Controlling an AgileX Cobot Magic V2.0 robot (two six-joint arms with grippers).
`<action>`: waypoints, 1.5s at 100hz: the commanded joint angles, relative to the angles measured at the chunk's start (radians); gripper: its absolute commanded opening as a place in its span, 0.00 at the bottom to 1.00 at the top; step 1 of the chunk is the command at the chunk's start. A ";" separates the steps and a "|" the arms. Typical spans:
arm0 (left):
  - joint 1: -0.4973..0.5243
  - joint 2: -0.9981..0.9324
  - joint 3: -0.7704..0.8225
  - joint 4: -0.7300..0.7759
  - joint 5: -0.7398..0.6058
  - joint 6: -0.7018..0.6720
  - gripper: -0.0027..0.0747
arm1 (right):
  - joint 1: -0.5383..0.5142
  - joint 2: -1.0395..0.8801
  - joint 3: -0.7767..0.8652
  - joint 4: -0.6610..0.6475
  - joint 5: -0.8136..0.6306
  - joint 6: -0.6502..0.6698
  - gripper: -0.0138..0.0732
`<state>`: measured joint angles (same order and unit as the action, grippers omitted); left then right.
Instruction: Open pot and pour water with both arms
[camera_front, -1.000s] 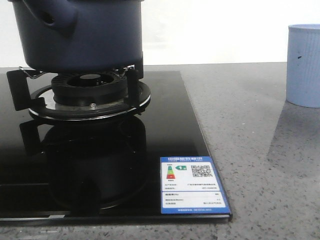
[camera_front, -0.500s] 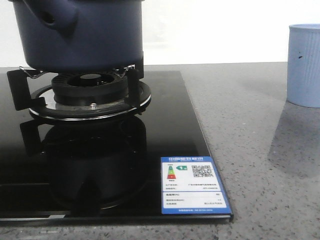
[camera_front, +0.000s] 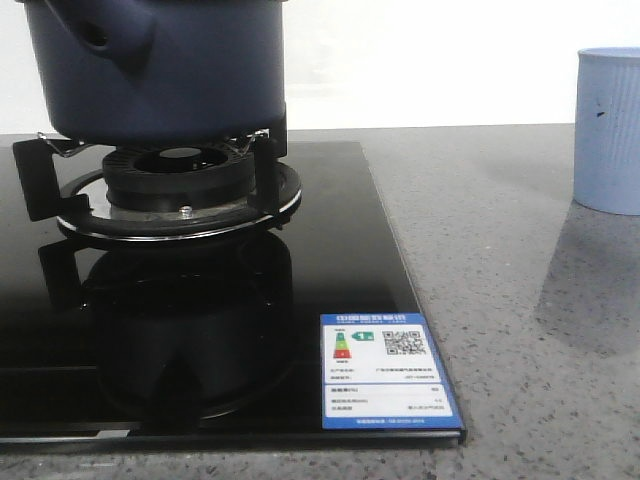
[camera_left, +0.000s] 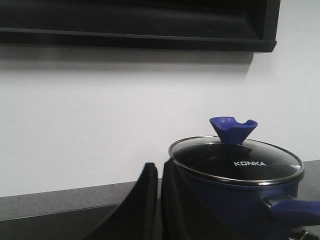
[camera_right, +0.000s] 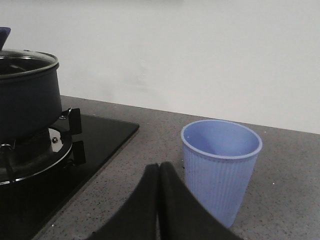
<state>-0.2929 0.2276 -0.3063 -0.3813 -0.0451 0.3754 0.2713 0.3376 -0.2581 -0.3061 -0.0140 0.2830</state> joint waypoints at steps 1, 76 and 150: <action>0.000 0.010 -0.026 -0.009 -0.072 -0.002 0.01 | 0.002 0.005 -0.028 -0.012 -0.076 -0.004 0.09; 0.191 -0.110 0.153 0.275 -0.019 -0.185 0.01 | 0.002 0.005 -0.028 -0.012 -0.076 -0.004 0.09; 0.285 -0.256 0.320 0.238 0.055 -0.242 0.01 | 0.002 0.009 -0.028 -0.012 -0.076 -0.004 0.09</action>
<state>-0.0079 -0.0033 -0.0014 -0.1312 0.0897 0.1461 0.2713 0.3376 -0.2581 -0.3061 -0.0140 0.2830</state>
